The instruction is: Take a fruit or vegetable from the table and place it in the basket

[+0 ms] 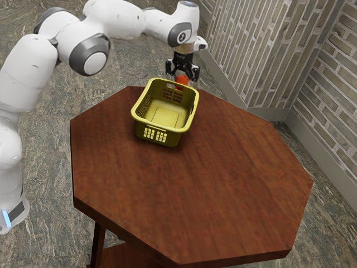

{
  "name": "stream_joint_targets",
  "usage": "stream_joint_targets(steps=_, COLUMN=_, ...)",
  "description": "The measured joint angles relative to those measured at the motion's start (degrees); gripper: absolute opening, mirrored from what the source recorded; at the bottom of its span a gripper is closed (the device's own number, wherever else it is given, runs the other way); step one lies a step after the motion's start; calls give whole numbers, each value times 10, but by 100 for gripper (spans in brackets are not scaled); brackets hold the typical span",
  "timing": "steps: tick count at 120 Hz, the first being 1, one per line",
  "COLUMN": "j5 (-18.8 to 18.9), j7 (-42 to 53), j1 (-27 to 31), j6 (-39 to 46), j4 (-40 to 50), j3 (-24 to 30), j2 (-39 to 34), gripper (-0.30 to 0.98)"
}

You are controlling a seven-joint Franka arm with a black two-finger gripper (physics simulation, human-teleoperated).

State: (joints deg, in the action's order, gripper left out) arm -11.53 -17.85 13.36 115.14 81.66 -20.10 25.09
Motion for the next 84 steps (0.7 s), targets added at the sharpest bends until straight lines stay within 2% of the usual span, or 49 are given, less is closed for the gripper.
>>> stream_joint_targets(steps=40, j5=5, j7=-3, j1=-12, j6=-73, j4=-23, j3=-11, j2=-70, gripper=19)
stream_joint_targets(steps=56, j5=19, j7=-6, j1=-26, j6=-111, j4=-23, j3=-7, j2=-103, gripper=20)
stream_joint_targets(steps=84, j5=20, j7=-13, j1=-33, j6=-193, j4=-20, j3=10, j2=-129, gripper=20)
